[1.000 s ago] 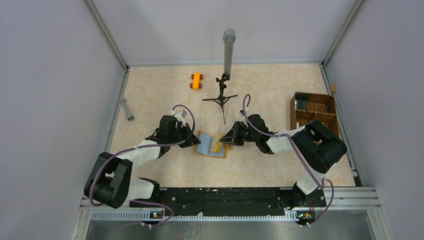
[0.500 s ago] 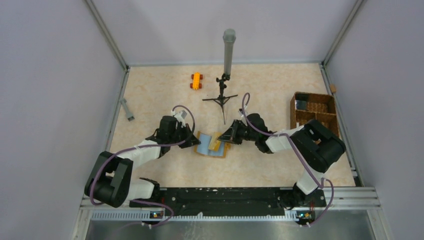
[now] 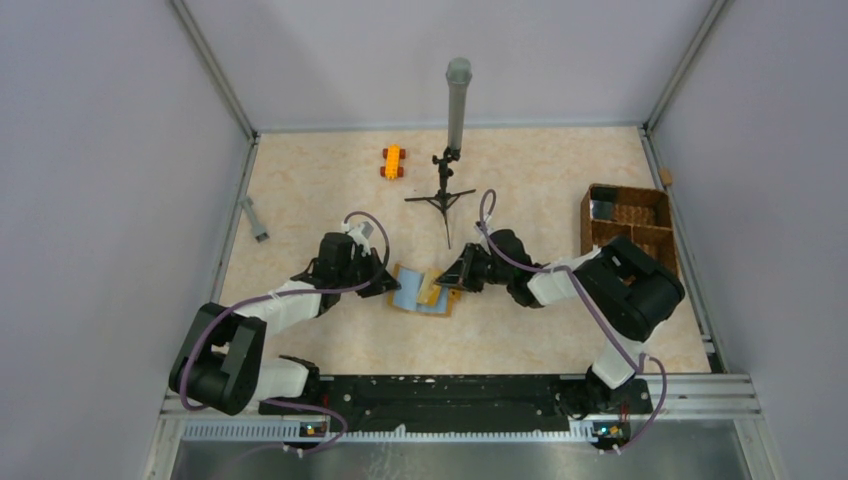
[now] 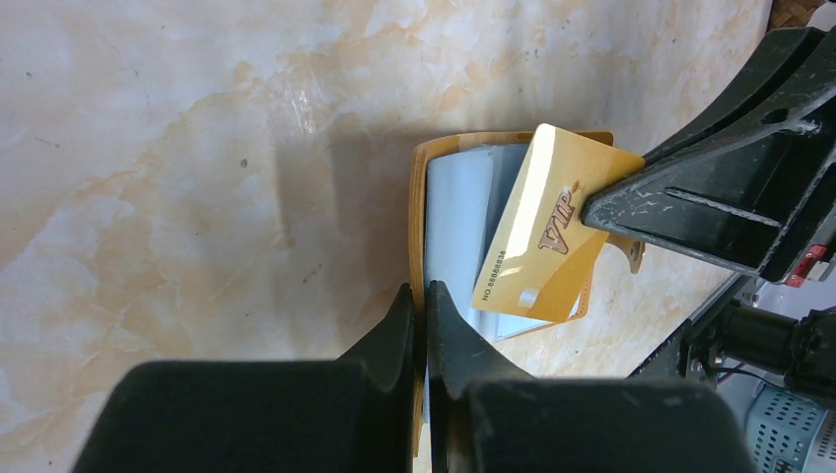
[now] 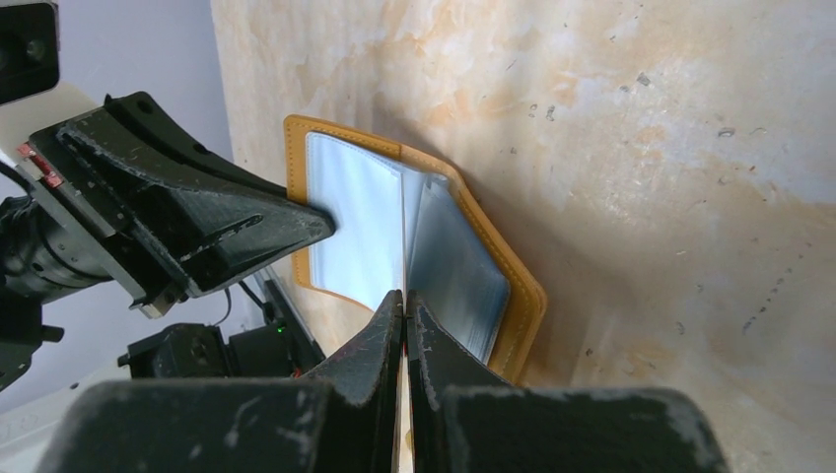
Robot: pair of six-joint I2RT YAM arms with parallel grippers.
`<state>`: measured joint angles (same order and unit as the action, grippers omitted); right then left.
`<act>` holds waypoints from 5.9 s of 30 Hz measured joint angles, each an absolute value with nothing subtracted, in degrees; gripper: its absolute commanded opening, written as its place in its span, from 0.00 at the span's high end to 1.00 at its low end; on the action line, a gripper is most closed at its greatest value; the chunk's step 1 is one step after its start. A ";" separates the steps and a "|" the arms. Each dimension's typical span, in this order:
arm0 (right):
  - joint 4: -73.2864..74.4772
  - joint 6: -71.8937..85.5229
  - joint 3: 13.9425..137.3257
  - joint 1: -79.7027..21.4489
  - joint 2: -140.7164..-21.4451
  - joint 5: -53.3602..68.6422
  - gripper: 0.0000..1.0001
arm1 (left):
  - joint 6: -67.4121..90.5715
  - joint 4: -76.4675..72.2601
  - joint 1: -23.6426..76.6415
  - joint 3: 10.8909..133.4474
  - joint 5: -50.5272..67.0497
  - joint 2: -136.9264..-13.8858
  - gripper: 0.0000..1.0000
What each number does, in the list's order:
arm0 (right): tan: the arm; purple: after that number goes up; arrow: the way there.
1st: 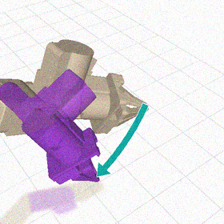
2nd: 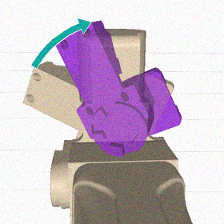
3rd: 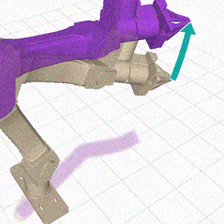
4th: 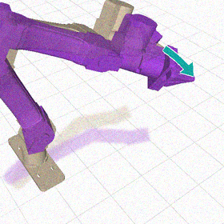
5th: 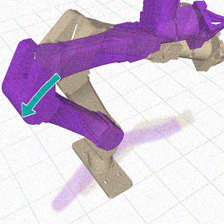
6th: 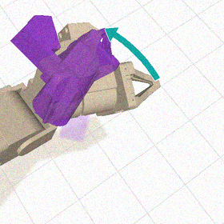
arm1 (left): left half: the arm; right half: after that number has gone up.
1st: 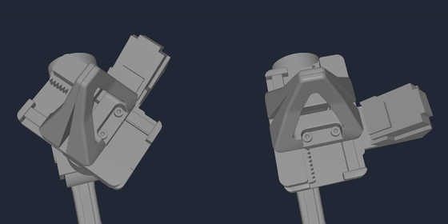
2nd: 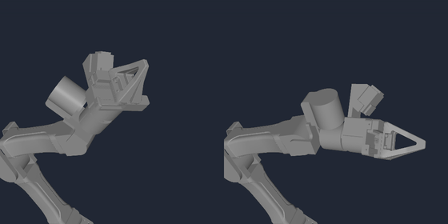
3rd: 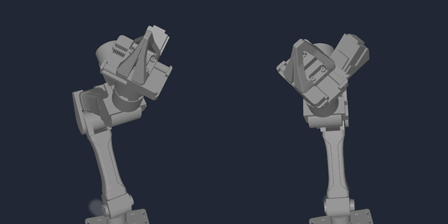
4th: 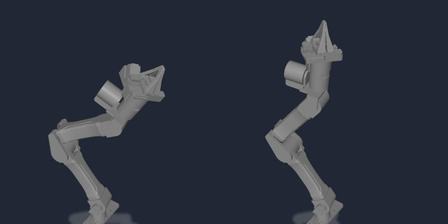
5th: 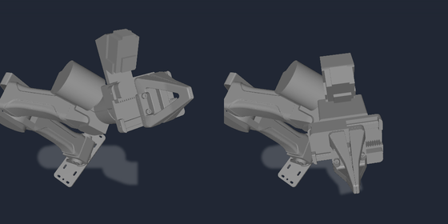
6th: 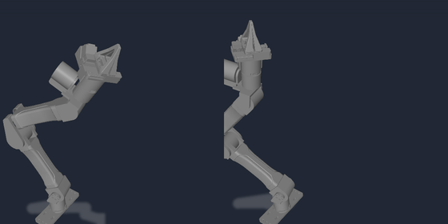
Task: Put the credit cards into the card holder
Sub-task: Insert the credit card into the card holder.
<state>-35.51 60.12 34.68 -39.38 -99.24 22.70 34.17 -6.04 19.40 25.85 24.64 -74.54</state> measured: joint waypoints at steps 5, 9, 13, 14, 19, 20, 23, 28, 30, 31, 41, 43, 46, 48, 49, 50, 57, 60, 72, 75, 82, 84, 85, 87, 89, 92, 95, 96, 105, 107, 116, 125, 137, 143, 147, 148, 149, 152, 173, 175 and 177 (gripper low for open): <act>-34.94 60.23 35.73 -40.12 -100.84 22.22 1.00 | 34.20 -6.04 19.27 25.76 24.67 -74.54 1.00; -34.63 60.47 36.56 -40.75 -101.82 22.11 1.00 | 34.22 -6.02 19.22 25.67 24.67 -74.54 1.00; -34.09 60.71 36.93 -41.25 -102.63 22.02 1.00 | 34.30 -6.04 19.18 25.61 24.64 -74.54 1.00; -33.85 60.71 36.95 -41.39 -102.74 22.02 1.00 | 34.33 -6.04 19.18 25.58 24.67 -74.54 1.00; -33.04 60.80 37.67 -41.80 -103.55 22.02 1.00 | 34.33 -6.04 19.16 25.58 24.77 -74.54 1.00; -33.04 60.90 37.67 -41.85 -103.72 22.02 1.00 | 34.33 -6.04 19.16 25.58 24.80 -74.54 1.00; -32.86 61.21 38.41 -41.91 -104.60 22.28 1.00 | 34.33 -6.09 19.16 25.47 24.86 -74.54 1.00; -32.32 61.32 39.57 -42.15 -105.30 22.31 1.00 | 34.33 -6.15 18.92 25.32 25.06 -74.54 0.93; -32.29 61.34 39.59 -42.22 -105.43 22.28 1.00 | 34.30 -6.22 18.85 25.28 25.08 -74.56 0.91; -32.23 61.36 39.70 -42.22 -105.56 22.33 1.00 | 34.30 -6.24 18.85 25.28 25.15 -74.61 0.89; -31.86 61.65 41.45 -42.28 -107.48 23.24 1.00 | 34.35 -6.76 18.79 25.26 26.44 -76.36 0.88; -31.75 61.69 41.98 -42.28 -107.98 23.59 1.00 | 34.33 -7.05 18.72 25.17 26.59 -76.53 0.91; -31.24 61.63 42.50 -42.28 -108.18 23.86 1.00 | 34.35 -7.33 18.55 24.99 26.68 -76.75 0.96; -30.72 61.58 42.59 -42.28 -108.18 23.79 1.00 | 34.33 -7.40 18.41 24.95 26.79 -76.79 0.98; -30.09 61.54 42.85 -42.28 -108.18 23.79 1.00 | 34.35 -7.44 18.41 24.95 26.87 -76.79 0.99; -29.65 61.43 43.03 -42.28 -108.12 23.77 1.00 | 34.35 -7.49 18.39 24.93 26.94 -76.79 0.99; -28.38 61.08 43.24 -42.28 -107.94 23.77 1.00 | 34.33 -8.99 17.91 24.29 28.36 -76.79 1.00; -27.99 61.08 43.24 -42.26 -107.85 23.81 1.00 | 34.33 -9.45 17.65 24.08 29.15 -76.79 1.00; -25.74 59.94 44.84 -42.26 -108.25 24.71 1.00 | 33.06 -11.09 16.80 23.77 32.49 -77.54 0.96; -25.26 59.59 45.54 -42.26 -108.71 25.15 1.00 | 33.01 -11.31 16.62 23.77 32.77 -78.00 0.92; -25.43 59.61 46.28 -42.24 -109.65 25.80 1.00 | 33.26 -12.58 16.19 23.79 33.15 -80.20 0.86; -25.93 59.66 46.28 -42.24 -109.91 26.02 1.00 | 33.54 -13.23 16.16 23.79 33.67 -81.06 0.84; -26.22 59.70 46.28 -42.24 -110.06 26.20 1.00 | 33.71 -13.43 16.16 23.79 33.82 -81.38 0.82; -26.96 59.88 46.30 -42.22 -110.41 26.52 1.00 | 34.13 -13.76 16.16 23.79 34.33 -81.84 0.79; -27.83 60.20 46.33 -42.24 -110.91 26.96 1.00 | 34.46 -13.82 16.16 23.79 34.96 -82.02 0.76; -28.23 60.38 47.00 -42.28 -111.61 27.40 1.00 | 34.61 -13.89 16.21 23.79 35.33 -82.02 0.73; -28.62 60.60 47.40 -42.28 -112.14 27.70 1.00 | 34.61 -13.98 16.21 23.79 35.40 -82.02 0.73; -28.75 60.62 47.40 -42.28 -112.20 27.73 1.00 | 34.63 -14.02 16.21 23.77 35.40 -82.02 0.73; -29.34 60.25 48.16 -42.26 -113.03 28.21 1.00 | 35.64 -16.25 15.88 22.92 35.94 -82.76 0.83; -29.50 60.01 48.16 -42.26 -113.06 28.25 0.99 | 36.14 -16.78 15.77 22.59 35.97 -82.78 0.87; -28.93 57.43 48.16 -42.30 -111.92 26.89 0.80 | 39.51 -20.29 15.44 20.88 36.64 -82.78 1.00; -20.21 49.34 48.16 -43.59 -104.95 17.98 0.63 | 41.98 -23.77 16.23 20.38 40.18 -82.76 1.00; -12.36 44.62 49.15 -43.64 -101.60 12.36 0.90 | 43.44 -25.63 16.27 19.92 41.34 -82.78 1.00; -16.91 48.84 46.96 -43.64 -101.60 14.04 1.00 | 43.44 -25.52 16.27 19.66 41.10 -83.05 1.00; -21.78 52.12 44.01 -43.64 -101.36 14.46 1.00 | 43.55 -25.71 16.27 19.44 41.12 -83.05 0.98; -22.74 52.93 43.09 -43.64 -101.23 14.46 1.00 | 43.62 -25.74 16.27 19.38 41.12 -83.05 0.97; -23.49 53.60 42.44 -43.64 -101.19 14.46 1.00 | 43.66 -25.71 16.27 19.29 41.12 -83.05 0.95; -25.41 55.37 41.08 -43.64 -101.19 14.39 1.00 | 43.88 -25.65 16.23 19.27 40.99 -83.22 0.89; -27.53 57.67 39.75 -44.12 -101.19 12.64 1.00 | 39.33 -12.23 15.33 19.49 31.59 -75.90 0.81; -27.66 57.74 39.72 -44.21 -101.19 12.56 1.00 | 38.96 -11.66 15.29 19.49 30.98 -75.90 0.90; -27.90 57.84 39.75 -44.51 -101.19 12.14 1.00 | 38.92 -11.66 15.29 19.49 30.85 -75.90 0.95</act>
